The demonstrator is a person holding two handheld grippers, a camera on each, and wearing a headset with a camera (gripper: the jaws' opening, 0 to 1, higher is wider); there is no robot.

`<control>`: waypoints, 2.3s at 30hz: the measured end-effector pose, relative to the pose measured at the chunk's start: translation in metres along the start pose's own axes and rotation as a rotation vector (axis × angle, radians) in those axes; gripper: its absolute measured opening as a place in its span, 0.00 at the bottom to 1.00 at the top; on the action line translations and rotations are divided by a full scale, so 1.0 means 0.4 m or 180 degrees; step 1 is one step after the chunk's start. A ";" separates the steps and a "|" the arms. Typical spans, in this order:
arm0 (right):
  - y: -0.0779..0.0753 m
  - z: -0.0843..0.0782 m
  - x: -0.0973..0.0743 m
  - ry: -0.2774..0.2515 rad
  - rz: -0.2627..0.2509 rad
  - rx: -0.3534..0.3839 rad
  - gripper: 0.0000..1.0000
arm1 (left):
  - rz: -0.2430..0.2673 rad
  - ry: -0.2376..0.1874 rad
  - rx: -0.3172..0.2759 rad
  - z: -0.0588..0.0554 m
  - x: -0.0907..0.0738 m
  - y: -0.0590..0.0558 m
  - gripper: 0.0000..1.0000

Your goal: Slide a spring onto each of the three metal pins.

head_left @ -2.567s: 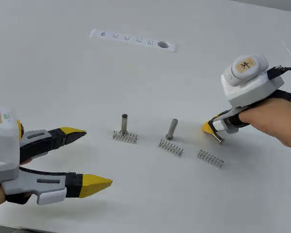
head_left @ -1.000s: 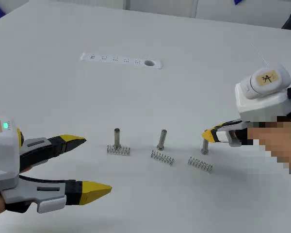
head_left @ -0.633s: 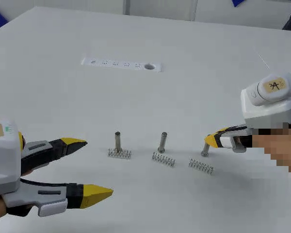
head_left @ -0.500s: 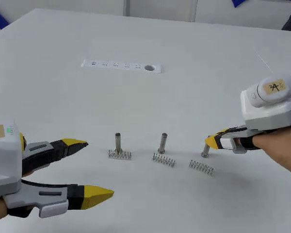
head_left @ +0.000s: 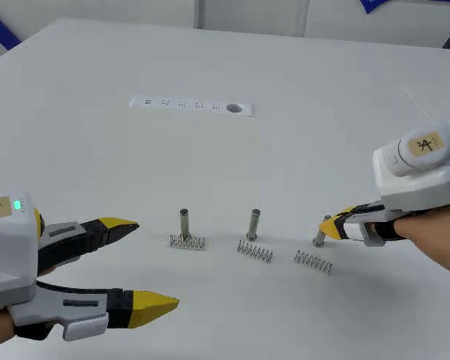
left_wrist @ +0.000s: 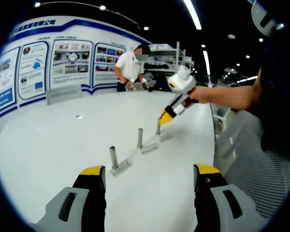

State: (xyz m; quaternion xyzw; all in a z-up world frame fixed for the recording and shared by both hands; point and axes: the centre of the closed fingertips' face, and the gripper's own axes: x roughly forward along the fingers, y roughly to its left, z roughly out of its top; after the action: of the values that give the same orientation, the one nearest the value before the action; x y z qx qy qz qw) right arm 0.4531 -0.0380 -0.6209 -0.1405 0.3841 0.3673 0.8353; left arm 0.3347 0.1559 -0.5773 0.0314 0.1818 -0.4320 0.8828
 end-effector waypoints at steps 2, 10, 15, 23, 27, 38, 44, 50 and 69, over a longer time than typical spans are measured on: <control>-0.001 -0.005 -0.001 0.0008 -0.0001 0.0003 0.10 | -0.0005 -0.0007 0.0000 0.001 0.001 0.000 0.76; -0.003 -0.040 -0.008 0.0082 0.0002 -0.0006 0.10 | -0.0024 -0.0010 -0.0017 -0.010 0.002 0.002 0.75; 0.016 -0.051 -0.007 0.0111 0.0059 -0.0060 0.11 | -0.0050 -0.0013 -0.0029 -0.015 0.006 0.002 0.75; 0.063 -0.059 0.002 0.0187 0.0203 -0.0200 0.11 | -0.0070 -0.0028 -0.0052 -0.024 0.007 0.005 0.75; 0.084 -0.051 0.010 0.0202 0.0284 -0.0309 0.11 | -0.0077 -0.0033 -0.0060 -0.024 0.006 0.003 0.75; 0.111 -0.045 0.060 0.0526 0.0363 -0.0972 0.12 | -0.0059 -0.0023 -0.0073 -0.027 -0.001 0.006 0.74; 0.115 -0.053 0.078 0.0709 0.0445 -0.1165 0.13 | -0.0036 -0.0005 -0.0083 -0.031 -0.005 0.006 0.74; 0.114 -0.068 0.094 0.0900 0.0500 -0.1348 0.13 | -0.0022 0.0008 -0.0097 -0.034 -0.005 0.004 0.74; 0.115 -0.038 0.063 0.0675 0.0522 -0.1209 0.12 | -0.0069 0.0017 -0.0085 -0.031 0.002 -0.004 0.72</control>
State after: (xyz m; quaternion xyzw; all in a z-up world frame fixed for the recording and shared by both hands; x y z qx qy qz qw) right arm 0.4226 -0.0014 -0.6476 -0.3013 0.4038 0.4829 0.7162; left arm 0.3303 0.1569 -0.5890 0.0187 0.1902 -0.4389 0.8779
